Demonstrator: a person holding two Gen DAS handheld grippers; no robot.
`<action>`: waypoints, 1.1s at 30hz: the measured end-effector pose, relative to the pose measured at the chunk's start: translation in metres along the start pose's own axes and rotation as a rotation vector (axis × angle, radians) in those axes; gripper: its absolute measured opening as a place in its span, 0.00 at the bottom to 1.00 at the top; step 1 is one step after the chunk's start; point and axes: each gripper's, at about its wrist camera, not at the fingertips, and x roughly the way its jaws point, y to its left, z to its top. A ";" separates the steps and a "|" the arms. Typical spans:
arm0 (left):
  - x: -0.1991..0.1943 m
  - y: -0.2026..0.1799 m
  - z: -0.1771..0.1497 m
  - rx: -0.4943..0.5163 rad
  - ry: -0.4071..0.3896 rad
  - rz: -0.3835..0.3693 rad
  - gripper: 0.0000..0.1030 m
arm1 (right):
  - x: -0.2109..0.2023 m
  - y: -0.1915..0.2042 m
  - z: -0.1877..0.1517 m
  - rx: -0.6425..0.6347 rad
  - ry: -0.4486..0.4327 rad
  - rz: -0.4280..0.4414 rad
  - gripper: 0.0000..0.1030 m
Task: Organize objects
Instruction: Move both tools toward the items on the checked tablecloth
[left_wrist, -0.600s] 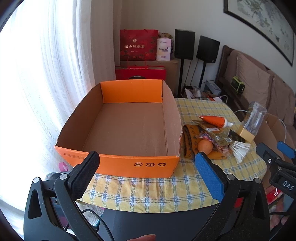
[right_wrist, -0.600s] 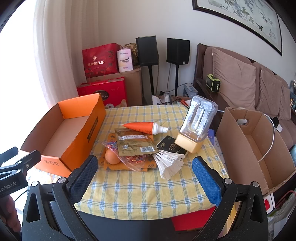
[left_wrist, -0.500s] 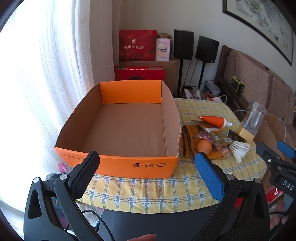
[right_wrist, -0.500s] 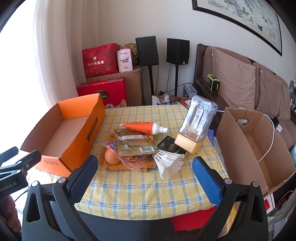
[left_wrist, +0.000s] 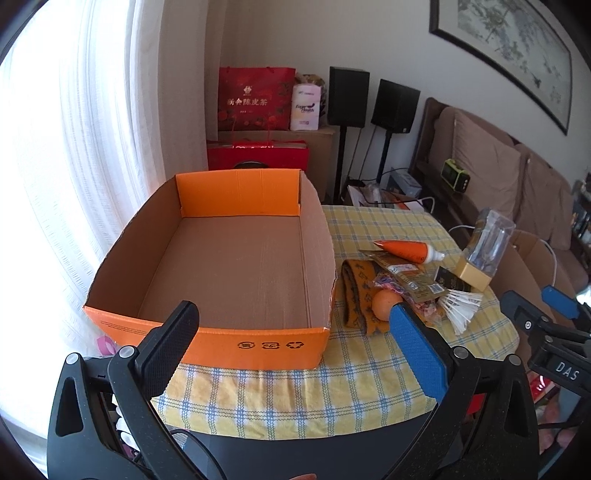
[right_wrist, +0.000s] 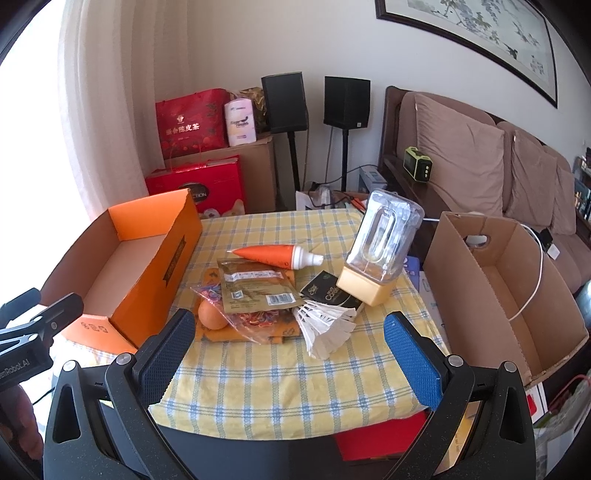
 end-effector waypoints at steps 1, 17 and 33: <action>0.000 -0.001 0.000 0.000 0.000 -0.006 1.00 | 0.000 -0.001 0.000 0.001 0.000 -0.002 1.00; 0.019 -0.039 0.018 0.079 -0.013 -0.143 1.00 | 0.008 -0.052 0.004 0.070 -0.020 -0.116 1.00; 0.057 -0.059 0.048 0.045 0.005 -0.122 1.00 | 0.046 -0.084 0.031 0.197 -0.033 -0.178 1.00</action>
